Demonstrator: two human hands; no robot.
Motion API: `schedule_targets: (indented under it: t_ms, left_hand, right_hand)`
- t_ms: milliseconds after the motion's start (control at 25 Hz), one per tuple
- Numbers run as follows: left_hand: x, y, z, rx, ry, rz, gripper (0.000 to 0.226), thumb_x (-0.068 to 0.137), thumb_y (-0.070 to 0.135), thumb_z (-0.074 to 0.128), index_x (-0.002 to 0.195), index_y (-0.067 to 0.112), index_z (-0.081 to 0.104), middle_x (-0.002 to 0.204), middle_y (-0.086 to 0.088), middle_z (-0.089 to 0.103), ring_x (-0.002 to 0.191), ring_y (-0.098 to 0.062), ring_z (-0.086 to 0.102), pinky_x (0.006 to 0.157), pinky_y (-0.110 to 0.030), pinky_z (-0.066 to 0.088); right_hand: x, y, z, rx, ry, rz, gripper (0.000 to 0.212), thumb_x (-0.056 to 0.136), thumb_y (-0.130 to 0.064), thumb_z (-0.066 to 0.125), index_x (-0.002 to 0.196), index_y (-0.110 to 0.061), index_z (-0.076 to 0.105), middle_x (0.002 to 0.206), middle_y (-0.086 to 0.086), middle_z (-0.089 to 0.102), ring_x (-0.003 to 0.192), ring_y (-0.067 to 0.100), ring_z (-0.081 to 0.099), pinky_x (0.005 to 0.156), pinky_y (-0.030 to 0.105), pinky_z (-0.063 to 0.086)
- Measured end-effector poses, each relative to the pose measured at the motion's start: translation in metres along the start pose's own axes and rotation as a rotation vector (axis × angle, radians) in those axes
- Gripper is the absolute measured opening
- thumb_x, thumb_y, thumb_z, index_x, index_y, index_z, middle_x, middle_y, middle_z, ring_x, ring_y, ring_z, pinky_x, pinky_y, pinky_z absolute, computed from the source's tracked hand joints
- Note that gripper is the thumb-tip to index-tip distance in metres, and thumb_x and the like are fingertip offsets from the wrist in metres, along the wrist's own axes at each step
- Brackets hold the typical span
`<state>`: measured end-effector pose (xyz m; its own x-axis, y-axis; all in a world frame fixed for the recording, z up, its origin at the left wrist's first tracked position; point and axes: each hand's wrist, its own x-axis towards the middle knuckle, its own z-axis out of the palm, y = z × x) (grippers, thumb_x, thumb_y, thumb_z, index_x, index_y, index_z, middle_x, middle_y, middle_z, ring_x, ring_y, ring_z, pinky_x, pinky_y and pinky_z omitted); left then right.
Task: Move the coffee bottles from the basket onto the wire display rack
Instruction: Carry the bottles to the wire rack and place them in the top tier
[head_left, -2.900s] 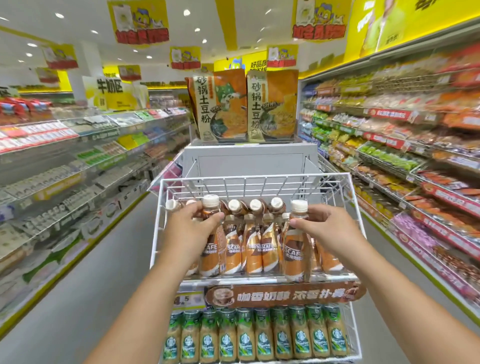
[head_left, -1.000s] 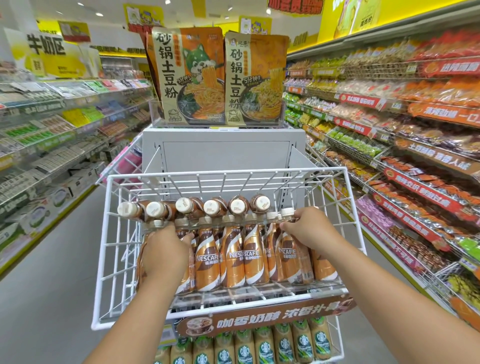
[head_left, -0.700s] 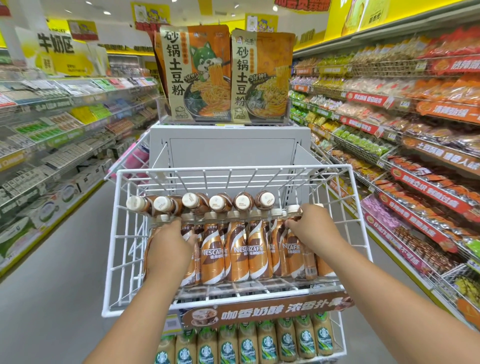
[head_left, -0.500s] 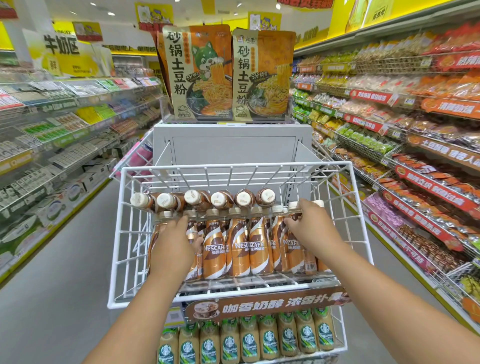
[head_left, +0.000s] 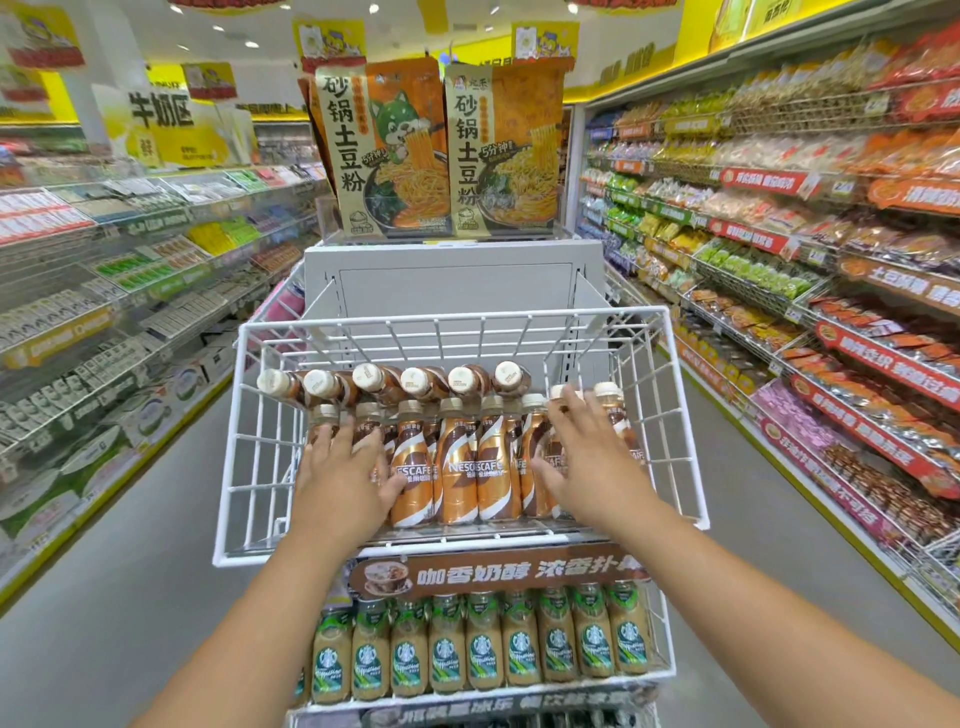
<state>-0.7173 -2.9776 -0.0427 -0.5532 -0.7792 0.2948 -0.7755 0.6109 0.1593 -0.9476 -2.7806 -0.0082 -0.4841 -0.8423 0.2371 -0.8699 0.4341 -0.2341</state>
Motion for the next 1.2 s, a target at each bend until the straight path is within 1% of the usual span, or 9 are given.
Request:
schedule_targets:
  t_ms: [160, 280, 440, 600, 680, 800, 920, 1080, 1200]
  left_hand:
    - [-0.016, 0.017, -0.012, 0.082, -0.045, 0.02, 0.077, 0.096, 0.073, 0.029, 0.161, 0.032, 0.021, 0.171, -0.004, 0.0, 0.157, -0.029, -0.005, 0.127, -0.048, 0.003]
    - [-0.028, 0.029, -0.019, 0.131, -0.042, 0.01, 0.08, 0.095, 0.076, 0.021, 0.161, 0.032, 0.02, 0.171, -0.004, 0.0, 0.157, -0.028, -0.007, 0.127, -0.048, 0.0]
    - [-0.042, 0.038, -0.028, 0.162, -0.06, 0.009, 0.083, 0.093, 0.077, 0.013, 0.162, 0.031, 0.018, 0.171, -0.003, -0.001, 0.157, -0.026, -0.008, 0.127, -0.047, -0.002]
    - [-0.056, 0.041, -0.042, 0.146, -0.054, 0.015, 0.099, 0.08, 0.082, -0.002, 0.162, 0.03, 0.019, 0.171, -0.004, 0.002, 0.157, -0.027, -0.004, 0.127, -0.047, 0.001]
    - [-0.067, 0.04, -0.048, 0.127, -0.056, 0.028, 0.095, 0.084, 0.083, 0.002, 0.162, 0.031, 0.017, 0.171, -0.003, 0.002, 0.157, -0.026, -0.004, 0.127, -0.046, 0.001]
    - [-0.082, 0.032, -0.062, 0.1, -0.054, 0.057, 0.081, 0.094, 0.076, 0.01, 0.162, 0.033, 0.013, 0.171, -0.002, 0.0, 0.157, -0.025, -0.004, 0.127, -0.045, 0.001]
    - [-0.097, 0.016, -0.083, 0.075, -0.053, 0.093, 0.077, 0.097, 0.073, 0.014, 0.162, 0.033, 0.012, 0.171, -0.001, 0.0, 0.158, -0.024, -0.003, 0.127, -0.045, 0.002]
    - [-0.124, -0.01, -0.11, 0.065, -0.054, 0.166, 0.074, 0.098, 0.072, 0.016, 0.162, 0.034, 0.011, 0.171, -0.003, 0.003, 0.158, -0.025, 0.0, 0.127, -0.045, 0.003]
    - [-0.142, -0.022, -0.122, 0.06, -0.055, 0.244, 0.075, 0.099, 0.071, 0.017, 0.162, 0.032, 0.011, 0.171, -0.005, 0.004, 0.158, -0.027, 0.001, 0.127, -0.047, 0.005]
  right_hand:
    - [-0.013, 0.004, 0.004, -0.078, -0.056, -0.05, 0.08, 0.102, -0.063, 0.036, 0.165, -0.027, 0.003, 0.171, -0.001, -0.02, 0.157, 0.024, -0.02, 0.126, 0.045, 0.0]
    - [-0.021, 0.006, 0.003, -0.097, -0.098, -0.095, 0.079, 0.102, -0.065, 0.031, 0.165, -0.026, 0.002, 0.17, 0.001, -0.021, 0.157, 0.024, -0.021, 0.128, 0.047, 0.001]
    - [-0.024, 0.009, -0.007, -0.128, -0.128, -0.151, 0.08, 0.102, -0.068, 0.027, 0.165, -0.024, 0.004, 0.172, 0.002, -0.015, 0.157, 0.024, -0.019, 0.129, 0.047, 0.003]
    - [-0.035, 0.001, -0.017, -0.137, -0.149, -0.146, 0.081, 0.102, -0.068, 0.026, 0.165, -0.023, 0.003, 0.172, 0.002, -0.013, 0.157, 0.024, -0.018, 0.129, 0.047, 0.004]
    - [-0.045, -0.008, -0.018, -0.12, -0.145, -0.137, 0.081, 0.102, -0.067, 0.027, 0.165, -0.024, 0.003, 0.173, 0.001, -0.009, 0.158, 0.024, -0.014, 0.129, 0.048, 0.007]
    - [-0.063, -0.029, -0.022, -0.143, -0.135, -0.12, 0.08, 0.102, -0.068, 0.028, 0.165, -0.026, 0.001, 0.173, 0.001, -0.003, 0.159, 0.026, -0.006, 0.127, 0.048, 0.01]
    - [-0.085, -0.058, -0.03, -0.16, -0.114, -0.089, 0.08, 0.102, -0.067, 0.028, 0.165, -0.026, 0.001, 0.173, 0.002, -0.001, 0.16, 0.027, -0.003, 0.127, 0.049, 0.01]
    - [-0.119, -0.102, -0.037, -0.148, -0.085, -0.029, 0.08, 0.101, -0.068, 0.027, 0.165, -0.027, 0.003, 0.173, 0.0, -0.002, 0.16, 0.024, -0.003, 0.128, 0.052, 0.015]
    - [-0.149, -0.13, -0.043, -0.146, -0.062, -0.003, 0.08, 0.101, -0.069, 0.025, 0.165, -0.025, 0.004, 0.173, 0.001, -0.002, 0.16, 0.024, -0.002, 0.129, 0.05, 0.013]
